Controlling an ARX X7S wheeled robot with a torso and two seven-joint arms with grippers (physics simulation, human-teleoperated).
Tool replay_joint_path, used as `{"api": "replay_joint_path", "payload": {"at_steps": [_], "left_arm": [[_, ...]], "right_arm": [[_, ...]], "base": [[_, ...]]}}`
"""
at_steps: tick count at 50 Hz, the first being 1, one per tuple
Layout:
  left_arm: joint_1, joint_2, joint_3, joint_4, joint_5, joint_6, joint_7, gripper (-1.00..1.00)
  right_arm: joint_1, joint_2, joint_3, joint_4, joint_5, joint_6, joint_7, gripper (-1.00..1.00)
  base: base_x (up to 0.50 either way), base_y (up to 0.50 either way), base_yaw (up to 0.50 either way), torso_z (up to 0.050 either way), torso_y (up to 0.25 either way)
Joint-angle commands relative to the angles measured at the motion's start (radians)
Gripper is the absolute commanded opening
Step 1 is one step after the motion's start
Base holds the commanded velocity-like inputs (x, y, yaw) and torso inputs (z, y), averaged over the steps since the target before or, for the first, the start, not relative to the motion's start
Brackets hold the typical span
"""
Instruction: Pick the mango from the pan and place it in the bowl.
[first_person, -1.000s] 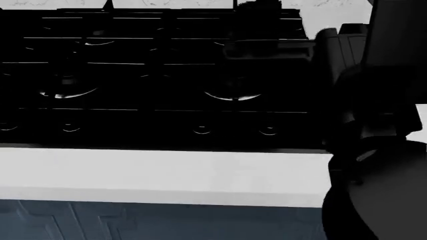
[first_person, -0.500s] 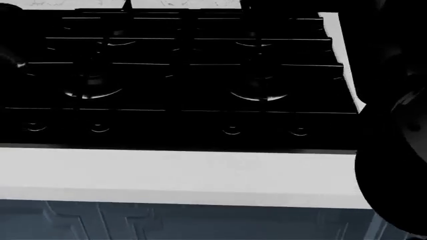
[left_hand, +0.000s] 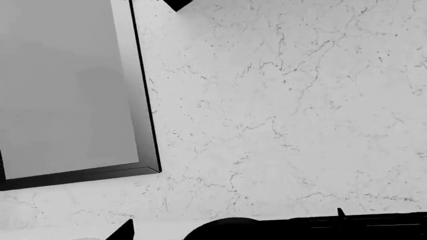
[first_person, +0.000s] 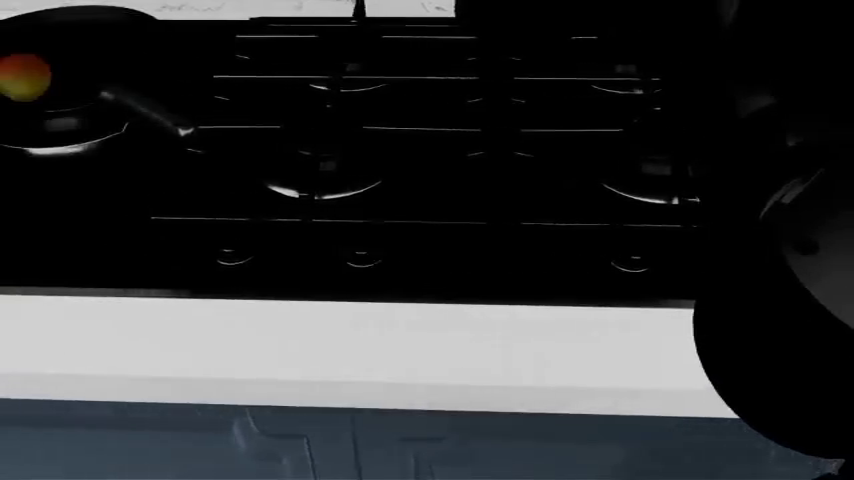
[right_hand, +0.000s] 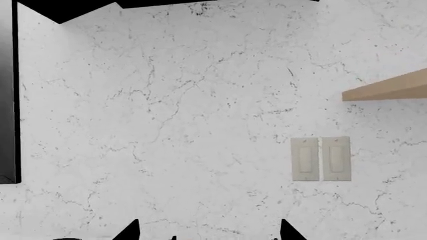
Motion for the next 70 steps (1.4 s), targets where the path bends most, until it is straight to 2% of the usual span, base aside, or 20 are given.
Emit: {"api": "replay_joint_path", "payload": {"at_steps": [1,54,70], "left_arm": [[0.017,-0.018,0.023,0.006,0.026,0.027,0.020,1.00],[0.043,-0.068,0.060,0.003,0.033,0.092,0.028,1.00],[0.033,-0.087,0.057,0.006,-0.009,0.094,-0.002,1.00]], "right_arm": [[-0.017,0.010,-0.017,0.012,0.005,-0.033,-0.009,1.00],[-0.045,0.037,-0.084,0.033,0.018,-0.116,-0.025,1.00],[-0.041,0.036,-0.093,0.040,0.036,-0.126,-0.019,1.00]], "base": [[0.00,0.50,0.00,0.000,0.000],[0.00,0.50,0.00,0.000,0.000],[0.00,0.50,0.00,0.000,0.000]]}}
